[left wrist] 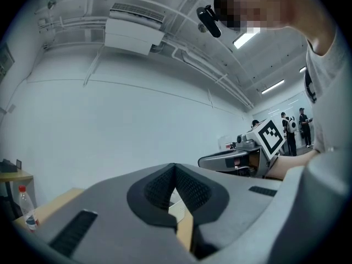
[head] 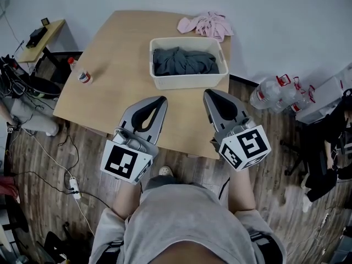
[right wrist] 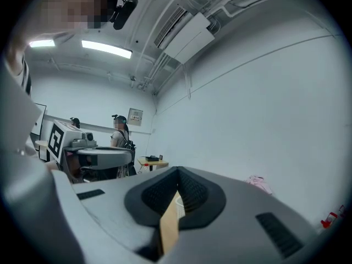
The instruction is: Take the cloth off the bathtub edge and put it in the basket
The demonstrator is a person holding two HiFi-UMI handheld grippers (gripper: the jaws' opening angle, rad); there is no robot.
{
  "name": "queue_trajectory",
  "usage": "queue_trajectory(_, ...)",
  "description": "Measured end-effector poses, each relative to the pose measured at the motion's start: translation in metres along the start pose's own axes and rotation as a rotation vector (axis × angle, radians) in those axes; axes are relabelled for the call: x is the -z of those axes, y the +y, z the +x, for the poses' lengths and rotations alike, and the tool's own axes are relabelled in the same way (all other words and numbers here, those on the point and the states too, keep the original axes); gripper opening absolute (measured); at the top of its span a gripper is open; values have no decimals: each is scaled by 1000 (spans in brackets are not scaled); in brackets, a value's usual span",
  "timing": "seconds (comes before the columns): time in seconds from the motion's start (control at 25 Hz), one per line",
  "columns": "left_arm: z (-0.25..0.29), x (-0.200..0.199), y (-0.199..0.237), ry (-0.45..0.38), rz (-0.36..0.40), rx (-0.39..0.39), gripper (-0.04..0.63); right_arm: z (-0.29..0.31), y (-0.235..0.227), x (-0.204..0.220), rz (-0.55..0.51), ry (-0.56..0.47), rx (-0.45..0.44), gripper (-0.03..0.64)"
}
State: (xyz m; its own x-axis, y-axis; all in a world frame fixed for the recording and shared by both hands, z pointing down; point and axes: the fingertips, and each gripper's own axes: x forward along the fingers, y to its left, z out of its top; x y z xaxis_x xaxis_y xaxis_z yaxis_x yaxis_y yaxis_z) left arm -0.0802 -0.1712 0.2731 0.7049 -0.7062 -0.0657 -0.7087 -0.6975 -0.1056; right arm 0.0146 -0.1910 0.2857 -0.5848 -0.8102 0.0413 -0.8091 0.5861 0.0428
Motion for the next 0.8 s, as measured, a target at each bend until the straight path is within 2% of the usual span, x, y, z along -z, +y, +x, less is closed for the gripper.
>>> queue_trajectory(0.8,-17,-22,-109,6,20,-43,-3,-106,10,-2,-3,-38,-56,9)
